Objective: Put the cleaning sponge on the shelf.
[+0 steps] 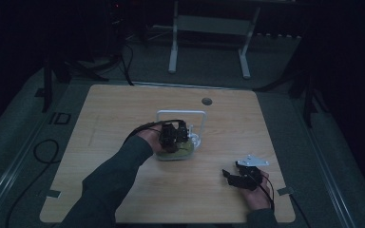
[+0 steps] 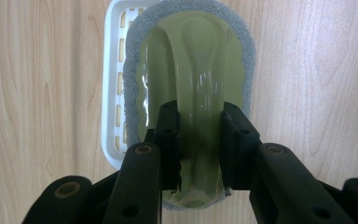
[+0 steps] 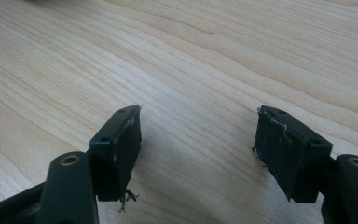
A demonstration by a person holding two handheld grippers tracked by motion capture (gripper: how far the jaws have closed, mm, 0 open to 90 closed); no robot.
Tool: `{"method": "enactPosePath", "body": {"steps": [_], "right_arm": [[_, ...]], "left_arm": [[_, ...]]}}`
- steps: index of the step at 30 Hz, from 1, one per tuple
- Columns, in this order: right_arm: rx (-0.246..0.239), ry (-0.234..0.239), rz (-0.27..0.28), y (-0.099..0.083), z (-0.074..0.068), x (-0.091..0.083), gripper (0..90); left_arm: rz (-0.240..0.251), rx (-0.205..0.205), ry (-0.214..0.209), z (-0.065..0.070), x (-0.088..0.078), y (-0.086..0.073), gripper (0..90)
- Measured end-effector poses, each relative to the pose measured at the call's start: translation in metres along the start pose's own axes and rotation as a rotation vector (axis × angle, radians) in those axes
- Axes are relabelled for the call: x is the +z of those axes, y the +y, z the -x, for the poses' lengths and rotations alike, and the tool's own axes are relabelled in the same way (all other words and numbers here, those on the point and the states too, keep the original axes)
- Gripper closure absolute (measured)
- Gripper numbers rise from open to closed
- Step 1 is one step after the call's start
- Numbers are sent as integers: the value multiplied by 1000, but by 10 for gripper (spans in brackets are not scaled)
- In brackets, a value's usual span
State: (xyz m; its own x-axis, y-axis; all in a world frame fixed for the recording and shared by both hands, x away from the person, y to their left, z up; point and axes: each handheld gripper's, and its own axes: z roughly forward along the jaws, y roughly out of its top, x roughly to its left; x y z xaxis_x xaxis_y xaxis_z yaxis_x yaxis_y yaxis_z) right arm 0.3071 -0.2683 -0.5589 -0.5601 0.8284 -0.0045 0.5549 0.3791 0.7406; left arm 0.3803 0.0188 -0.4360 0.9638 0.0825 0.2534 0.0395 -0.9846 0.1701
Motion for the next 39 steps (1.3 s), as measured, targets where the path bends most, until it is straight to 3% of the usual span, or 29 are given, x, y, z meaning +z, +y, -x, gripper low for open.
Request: {"method": "enactPosePath", "body": {"steps": [14,34,39], "right_arm": [[0,0,0,0,0,0,310],[0,2,0,0,0,0,309],[0,2,0,0,0,0,309]], "left_arm": [[11,3,-8,-6,4,2,717],[12,-7,40,-13,15,6,717],[13,-6,35,-12,17,8,717]]}}
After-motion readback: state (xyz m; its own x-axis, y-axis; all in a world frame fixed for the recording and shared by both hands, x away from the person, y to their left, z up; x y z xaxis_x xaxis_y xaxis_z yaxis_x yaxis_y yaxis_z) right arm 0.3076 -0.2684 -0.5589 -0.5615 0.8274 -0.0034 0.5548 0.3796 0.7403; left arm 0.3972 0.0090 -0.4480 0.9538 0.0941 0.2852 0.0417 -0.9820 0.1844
